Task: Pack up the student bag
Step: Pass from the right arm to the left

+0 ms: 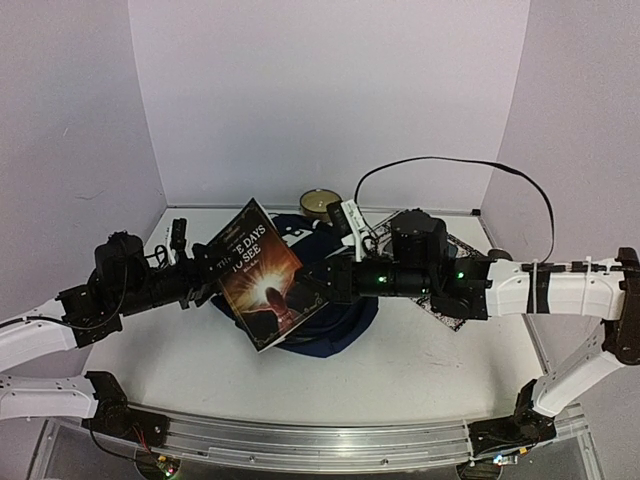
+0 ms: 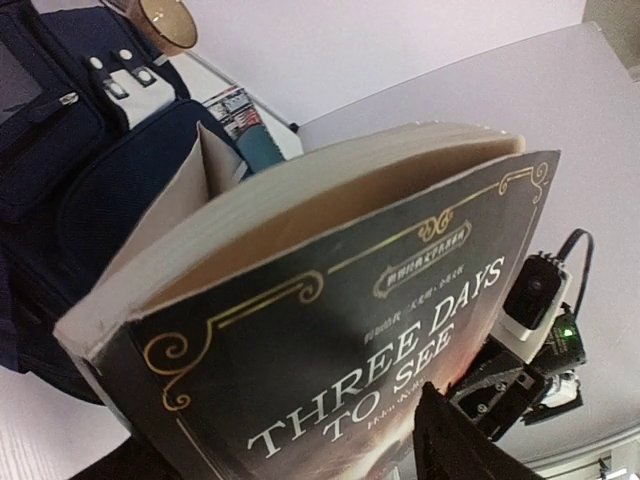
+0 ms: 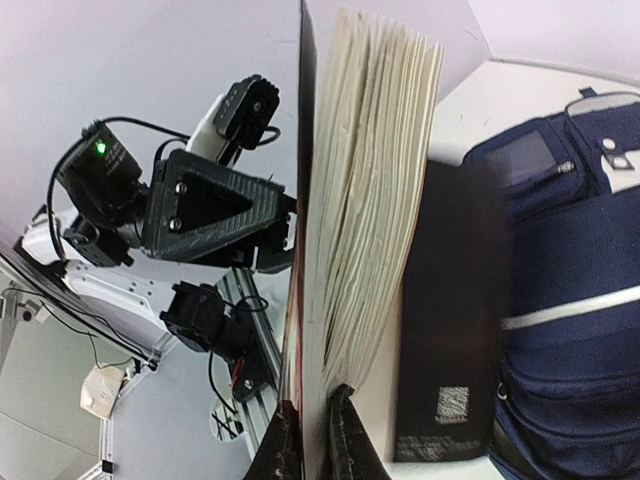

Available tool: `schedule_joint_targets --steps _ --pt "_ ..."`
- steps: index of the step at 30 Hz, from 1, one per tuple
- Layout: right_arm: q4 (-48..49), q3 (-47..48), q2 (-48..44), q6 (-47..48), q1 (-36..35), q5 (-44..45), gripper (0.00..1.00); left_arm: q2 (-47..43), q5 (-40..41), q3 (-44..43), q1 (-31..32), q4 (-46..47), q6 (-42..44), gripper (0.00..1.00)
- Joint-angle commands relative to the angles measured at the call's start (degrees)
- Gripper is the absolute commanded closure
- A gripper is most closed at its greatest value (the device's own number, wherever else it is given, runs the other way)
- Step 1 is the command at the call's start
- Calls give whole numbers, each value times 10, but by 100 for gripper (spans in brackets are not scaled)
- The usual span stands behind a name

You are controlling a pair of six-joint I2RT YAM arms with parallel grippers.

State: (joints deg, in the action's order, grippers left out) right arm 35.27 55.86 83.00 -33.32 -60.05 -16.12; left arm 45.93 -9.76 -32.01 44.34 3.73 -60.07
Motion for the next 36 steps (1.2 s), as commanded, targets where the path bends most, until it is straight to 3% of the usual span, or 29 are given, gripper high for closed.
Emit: schedule_joint_targets --steps 1,10,16,19,21,25,28,30,36 --pt "102 14 -16 -17 4 -27 100 -28 -46 -25 3 78 9 36" --pt "118 37 35 -43 9 -48 100 -33 -82 -11 4 170 -5 56" --pt "122 31 40 -56 17 -37 99 -22 -61 -15 4 188 -6 82" --pt "123 17 29 -59 22 -21 89 -25 -26 -10 4 191 -12 98" --pt "125 9 22 -64 24 -12 79 -26 0 -7 4 195 -21 100" --pt "136 -18 2 -78 30 12 34 -24 50 1 4 210 -39 100" --pt "154 -50 -21 -95 37 40 8 -23 87 10 4 232 -52 100" --pt "169 -73 -37 -109 42 56 2 -19 110 15 4 244 -62 100" --pt "252 -128 -52 -168 46 66 2 19 139 22 4 310 -90 100"
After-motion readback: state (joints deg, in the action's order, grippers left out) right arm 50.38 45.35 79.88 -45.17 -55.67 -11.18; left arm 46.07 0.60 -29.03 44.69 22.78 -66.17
